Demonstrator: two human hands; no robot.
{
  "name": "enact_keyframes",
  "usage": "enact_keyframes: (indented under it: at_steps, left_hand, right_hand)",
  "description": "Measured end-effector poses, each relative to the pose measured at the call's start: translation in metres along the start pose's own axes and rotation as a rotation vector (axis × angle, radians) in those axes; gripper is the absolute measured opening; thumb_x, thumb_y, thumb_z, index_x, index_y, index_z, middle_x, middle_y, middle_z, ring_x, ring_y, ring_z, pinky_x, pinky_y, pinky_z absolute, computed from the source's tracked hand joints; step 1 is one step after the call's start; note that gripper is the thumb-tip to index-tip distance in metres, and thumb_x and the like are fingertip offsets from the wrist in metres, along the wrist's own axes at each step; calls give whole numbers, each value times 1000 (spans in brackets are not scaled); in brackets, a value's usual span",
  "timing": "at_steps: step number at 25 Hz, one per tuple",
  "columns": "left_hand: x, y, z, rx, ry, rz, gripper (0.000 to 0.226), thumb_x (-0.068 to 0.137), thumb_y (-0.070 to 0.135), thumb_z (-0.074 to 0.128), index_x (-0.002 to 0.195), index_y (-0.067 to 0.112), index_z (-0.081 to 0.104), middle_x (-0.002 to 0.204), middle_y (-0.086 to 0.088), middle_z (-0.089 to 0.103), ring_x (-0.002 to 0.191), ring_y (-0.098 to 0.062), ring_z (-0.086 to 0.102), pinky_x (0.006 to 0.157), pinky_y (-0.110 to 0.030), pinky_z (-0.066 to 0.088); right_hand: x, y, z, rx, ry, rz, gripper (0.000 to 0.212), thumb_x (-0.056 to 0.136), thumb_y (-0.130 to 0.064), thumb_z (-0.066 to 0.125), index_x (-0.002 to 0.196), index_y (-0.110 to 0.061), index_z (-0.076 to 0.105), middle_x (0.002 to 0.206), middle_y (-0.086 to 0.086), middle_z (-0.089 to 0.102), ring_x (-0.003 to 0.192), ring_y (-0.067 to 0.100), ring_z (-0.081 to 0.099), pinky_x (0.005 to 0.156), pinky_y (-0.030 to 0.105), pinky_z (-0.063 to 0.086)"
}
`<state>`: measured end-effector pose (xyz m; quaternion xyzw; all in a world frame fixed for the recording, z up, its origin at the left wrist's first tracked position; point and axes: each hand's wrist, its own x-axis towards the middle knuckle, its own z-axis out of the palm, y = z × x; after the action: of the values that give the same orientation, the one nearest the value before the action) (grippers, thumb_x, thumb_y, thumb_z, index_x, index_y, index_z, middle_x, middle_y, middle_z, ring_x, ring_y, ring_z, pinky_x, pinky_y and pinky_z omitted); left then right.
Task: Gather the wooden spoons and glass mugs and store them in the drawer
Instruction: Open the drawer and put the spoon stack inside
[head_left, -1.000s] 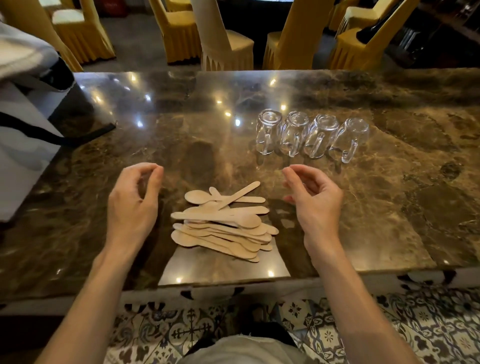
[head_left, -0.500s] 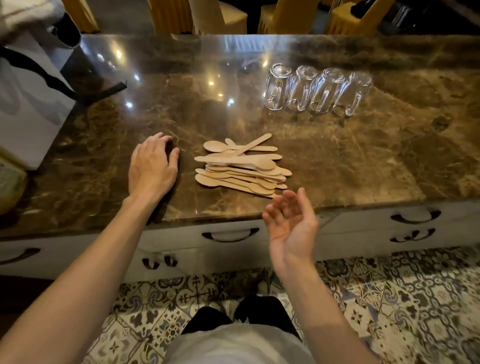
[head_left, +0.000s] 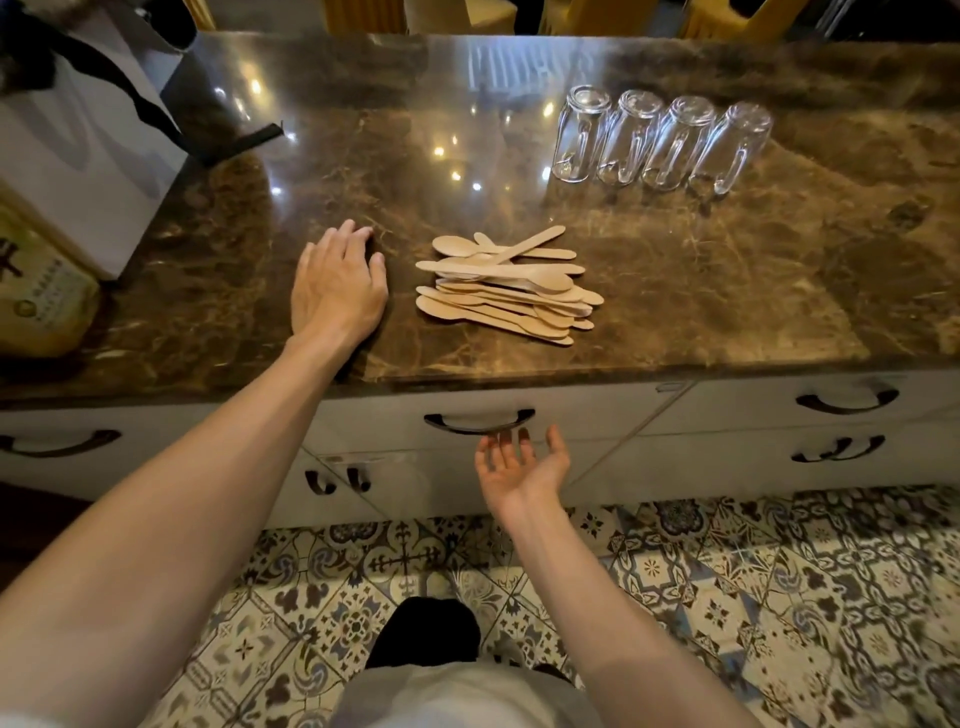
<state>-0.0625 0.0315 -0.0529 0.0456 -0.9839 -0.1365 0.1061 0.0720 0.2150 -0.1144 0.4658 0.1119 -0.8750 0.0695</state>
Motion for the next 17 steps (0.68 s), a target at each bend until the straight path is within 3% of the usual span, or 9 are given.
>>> enact_keyframes:
  at_steps: [3, 7, 12, 14, 17]
  left_hand:
    - [-4, -1, 1, 20, -24, -25, 49, 97, 34, 27, 141, 14, 37, 151, -7, 35, 140, -22, 29, 117, -44, 18]
    - [-6, 2, -2, 10, -23, -34, 49, 97, 34, 28, 142, 15, 37, 151, -5, 35, 140, -21, 28, 117, -43, 18]
    - [-5, 4, -3, -22, -11, -29, 49, 96, 34, 30, 141, 15, 39, 150, -6, 38, 139, -21, 30, 117, -43, 17]
    - [-4, 2, -3, -28, -1, -23, 49, 96, 34, 32, 140, 15, 41, 149, -7, 39, 138, -22, 32, 117, -43, 18]
    - [-3, 2, -2, -15, 14, -12, 49, 95, 34, 32, 139, 14, 42, 148, -7, 40, 138, -23, 33, 117, -42, 19]
  right_hand:
    - [5, 5, 4, 4, -54, 21, 38, 91, -43, 46, 113, -12, 51, 114, 11, 57, 102, 22, 53, 92, 31, 38]
    - [6, 11, 13, -8, -38, 16, 30, 94, -38, 40, 89, -13, 56, 77, 4, 54, 81, 19, 56, 93, 35, 37]
    - [-4, 10, 11, 1, -26, -6, 28, 94, -30, 41, 71, -15, 47, 69, 3, 43, 64, 17, 44, 99, 36, 40]
    - [-11, 11, 5, -24, -9, -5, 26, 95, -29, 40, 78, -14, 53, 71, 4, 46, 71, 16, 51, 105, 38, 37]
    - [-24, 12, -13, -75, 32, -9, 33, 96, -28, 39, 117, -8, 55, 97, 11, 59, 113, 24, 54, 109, 45, 34]
